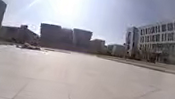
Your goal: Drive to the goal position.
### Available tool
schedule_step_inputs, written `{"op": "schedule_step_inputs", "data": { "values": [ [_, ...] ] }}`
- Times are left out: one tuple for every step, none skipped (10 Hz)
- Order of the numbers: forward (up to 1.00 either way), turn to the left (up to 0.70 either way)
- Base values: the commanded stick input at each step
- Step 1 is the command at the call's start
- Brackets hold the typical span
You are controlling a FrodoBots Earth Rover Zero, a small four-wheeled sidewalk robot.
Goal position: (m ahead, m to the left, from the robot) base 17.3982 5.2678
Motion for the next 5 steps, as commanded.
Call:
{"op": "schedule_step_inputs", "data": {
  "values": [
    [0.70,0.00],
    [0.70,0.00],
    [0.70,0.00],
    [0.70,0.00],
    [0.70,0.00]
  ]
}}
